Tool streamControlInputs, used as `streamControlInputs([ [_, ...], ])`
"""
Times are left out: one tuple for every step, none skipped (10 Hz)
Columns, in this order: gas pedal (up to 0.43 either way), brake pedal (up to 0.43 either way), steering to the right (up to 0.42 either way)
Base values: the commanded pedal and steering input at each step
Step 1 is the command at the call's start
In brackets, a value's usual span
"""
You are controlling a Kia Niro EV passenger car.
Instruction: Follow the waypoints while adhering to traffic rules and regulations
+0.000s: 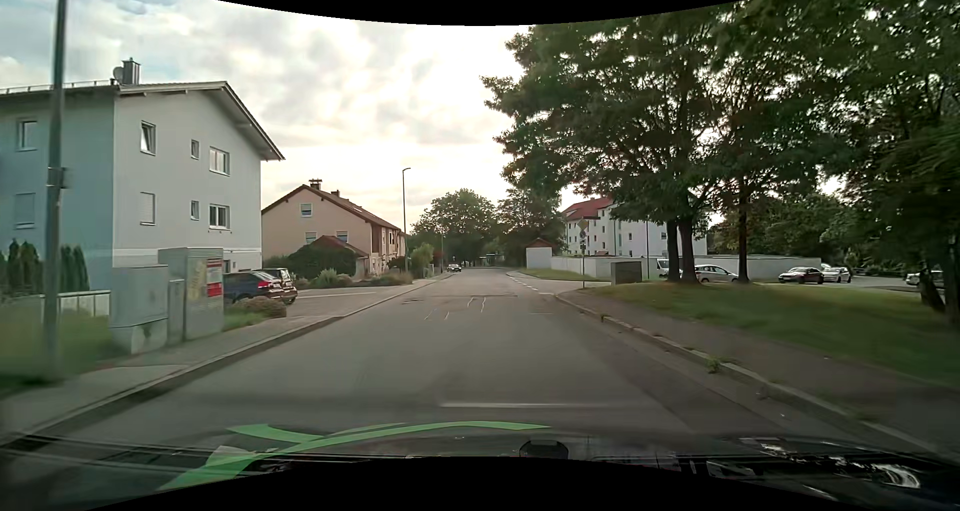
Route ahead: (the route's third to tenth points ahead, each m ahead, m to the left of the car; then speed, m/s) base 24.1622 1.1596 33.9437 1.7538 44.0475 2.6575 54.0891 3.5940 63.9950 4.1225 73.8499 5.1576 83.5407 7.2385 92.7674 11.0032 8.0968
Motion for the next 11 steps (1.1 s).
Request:
streamControlInputs([
  [0.098, 0.0, 0.009],
  [0.098, 0.0, 0.008],
  [0.098, 0.0, 0.007],
  [0.098, 0.0, 0.005],
  [0.098, 0.0, 0.0],
  [0.098, 0.0, -0.002],
  [0.11, 0.0, -0.004],
  [0.13, 0.0, -0.004],
  [0.13, 0.0, -0.007],
  [0.13, 0.0, -0.014],
  [0.13, 0.0, -0.015],
])
